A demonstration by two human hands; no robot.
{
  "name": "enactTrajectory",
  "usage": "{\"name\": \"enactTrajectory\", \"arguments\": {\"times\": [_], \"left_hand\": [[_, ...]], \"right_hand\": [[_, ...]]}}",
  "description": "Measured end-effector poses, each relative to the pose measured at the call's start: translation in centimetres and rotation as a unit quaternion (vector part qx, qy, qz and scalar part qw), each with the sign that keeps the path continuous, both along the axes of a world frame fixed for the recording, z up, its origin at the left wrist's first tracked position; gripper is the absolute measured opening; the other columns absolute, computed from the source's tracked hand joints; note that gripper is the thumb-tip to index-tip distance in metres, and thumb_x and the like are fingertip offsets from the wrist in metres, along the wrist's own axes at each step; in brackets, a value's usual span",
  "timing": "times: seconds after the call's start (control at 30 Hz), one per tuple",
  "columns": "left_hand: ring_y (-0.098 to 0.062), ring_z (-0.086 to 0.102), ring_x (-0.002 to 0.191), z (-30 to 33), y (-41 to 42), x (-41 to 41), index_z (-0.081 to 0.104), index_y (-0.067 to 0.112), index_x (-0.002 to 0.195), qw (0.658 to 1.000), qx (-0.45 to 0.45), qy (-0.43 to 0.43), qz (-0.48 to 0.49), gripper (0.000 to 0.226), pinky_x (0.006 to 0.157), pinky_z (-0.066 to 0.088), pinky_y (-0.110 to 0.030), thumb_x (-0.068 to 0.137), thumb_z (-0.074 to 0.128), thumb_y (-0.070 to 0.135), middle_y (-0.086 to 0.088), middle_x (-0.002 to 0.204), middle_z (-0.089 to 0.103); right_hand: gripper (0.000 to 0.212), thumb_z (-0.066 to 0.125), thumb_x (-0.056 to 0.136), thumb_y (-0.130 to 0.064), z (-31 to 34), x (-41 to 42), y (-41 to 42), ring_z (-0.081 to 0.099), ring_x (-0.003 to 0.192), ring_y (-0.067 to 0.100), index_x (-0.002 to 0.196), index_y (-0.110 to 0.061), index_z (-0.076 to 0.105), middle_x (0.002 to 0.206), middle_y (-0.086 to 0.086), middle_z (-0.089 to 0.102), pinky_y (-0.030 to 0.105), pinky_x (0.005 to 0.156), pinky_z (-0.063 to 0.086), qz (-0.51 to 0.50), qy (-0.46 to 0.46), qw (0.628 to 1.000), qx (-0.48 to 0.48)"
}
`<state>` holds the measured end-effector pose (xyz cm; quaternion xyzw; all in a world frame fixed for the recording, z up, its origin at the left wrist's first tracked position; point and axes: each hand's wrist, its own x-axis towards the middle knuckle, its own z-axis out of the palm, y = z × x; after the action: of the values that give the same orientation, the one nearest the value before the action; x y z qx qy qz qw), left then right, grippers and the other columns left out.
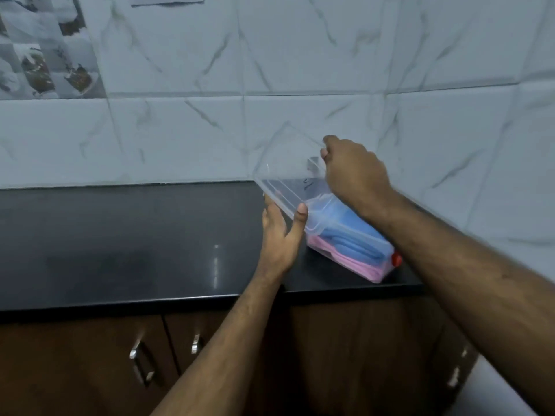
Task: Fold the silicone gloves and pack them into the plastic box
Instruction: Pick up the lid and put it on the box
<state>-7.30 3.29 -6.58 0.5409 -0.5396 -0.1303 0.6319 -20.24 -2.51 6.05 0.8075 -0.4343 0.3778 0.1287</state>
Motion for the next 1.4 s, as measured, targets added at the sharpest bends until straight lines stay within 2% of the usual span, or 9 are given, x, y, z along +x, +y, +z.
{"name": "enactTrajectory", "arguments": {"times": [0.2,0.3,0.37,0.47,0.67,0.93,1.13,1.27,1.4], "left_hand": [[-0.013,-0.005,0.158,-0.7,-0.7,-1.7,0.004,0.007,0.164,0.972,-0.007,-0.235,0.016,0.11,0.129,0.003,-0.044,0.088,0.016,0.086,-0.007,0.173,0.001],[-0.013,-0.001,0.159,-1.0,-0.6,-2.4,0.012,0.005,0.163,0.936,-0.03,-0.346,0.056,0.105,0.127,0.005,-0.042,0.092,0.018,0.082,-0.009,0.172,0.011],[-0.017,0.007,0.159,-0.8,-0.5,-2.8,0.021,0.003,0.161,0.92,-0.047,-0.381,0.082,0.1,0.124,0.013,-0.043,0.095,0.019,0.078,-0.01,0.169,0.023],[-0.02,0.019,0.157,-0.7,-0.4,-3.1,0.032,0.004,0.155,0.914,-0.058,-0.386,0.109,0.093,0.117,0.023,-0.042,0.096,0.027,0.075,-0.01,0.163,0.036],[-0.023,0.04,0.143,-1.0,-0.6,-2.9,0.048,0.01,0.139,0.905,-0.058,-0.398,0.14,0.08,0.109,0.03,-0.043,0.09,0.05,0.073,-0.007,0.145,0.053],[-0.023,0.045,0.121,-1.1,-0.7,-2.9,0.055,0.018,0.13,0.887,-0.069,-0.42,0.181,0.066,0.093,0.041,-0.044,0.09,0.052,0.07,-0.008,0.128,0.053],[-0.026,0.042,0.135,-0.9,-0.7,-2.7,0.056,0.024,0.134,0.887,-0.06,-0.431,0.153,0.05,0.104,0.035,-0.047,0.1,0.043,0.059,-0.009,0.145,0.045],[-0.022,0.047,0.132,-1.1,-1.0,-2.8,0.054,0.028,0.13,0.869,-0.098,-0.465,0.136,0.028,0.105,0.031,-0.044,0.104,0.046,0.035,-0.007,0.143,0.052],[-0.021,0.053,0.133,-1.3,-1.1,-2.7,0.048,0.031,0.133,0.863,-0.082,-0.484,0.12,0.034,0.107,0.028,-0.041,0.102,0.054,0.02,-0.004,0.139,0.058]], "right_hand": [[0.032,0.047,0.102,-0.038,1.8,-5.9,-3.8,0.062,0.109,0.038,0.121,-0.021,0.067,0.121,0.014,0.068,0.041,0.086,0.048,-0.062,0.017,0.988,0.138],[0.032,0.05,0.102,-0.036,1.1,-8.2,-5.1,0.062,0.111,0.032,0.122,-0.02,0.07,0.123,0.011,0.069,0.038,0.095,0.05,-0.048,0.039,0.976,0.21],[0.032,0.05,0.103,-0.034,0.2,-9.1,-5.6,0.061,0.106,0.028,0.121,-0.016,0.07,0.121,0.011,0.07,0.031,0.091,0.047,-0.035,0.063,0.965,0.252],[0.033,0.051,0.103,-0.033,-1.3,-9.4,-6.1,0.06,0.104,0.027,0.12,-0.014,0.071,0.119,0.011,0.07,0.027,0.084,0.041,-0.026,0.064,0.958,0.277],[0.034,0.05,0.102,-0.036,-2.1,-9.0,-6.6,0.061,0.109,0.03,0.121,-0.016,0.071,0.118,0.012,0.07,0.033,0.088,0.048,-0.062,0.061,0.963,0.256],[0.034,0.047,0.103,-0.036,-2.2,-9.1,-6.1,0.062,0.107,0.031,0.123,-0.02,0.068,0.118,0.011,0.069,0.04,0.093,0.052,-0.089,0.118,0.961,0.232],[0.029,0.042,0.104,-0.03,-1.8,-8.6,-5.6,0.061,0.101,0.029,0.119,-0.023,0.066,0.111,0.007,0.067,0.042,0.088,0.053,-0.109,0.234,0.945,0.202],[0.027,0.038,0.106,-0.028,-2.3,-8.5,-5.9,0.055,0.088,0.024,0.112,-0.021,0.064,0.099,0.003,0.063,0.036,0.076,0.047,-0.079,0.237,0.947,0.202],[0.027,0.041,0.104,-0.02,-2.7,-8.9,-6.5,0.057,0.091,0.024,0.116,-0.023,0.065,0.105,0.004,0.067,0.037,0.08,0.05,-0.062,0.223,0.95,0.211]]}}
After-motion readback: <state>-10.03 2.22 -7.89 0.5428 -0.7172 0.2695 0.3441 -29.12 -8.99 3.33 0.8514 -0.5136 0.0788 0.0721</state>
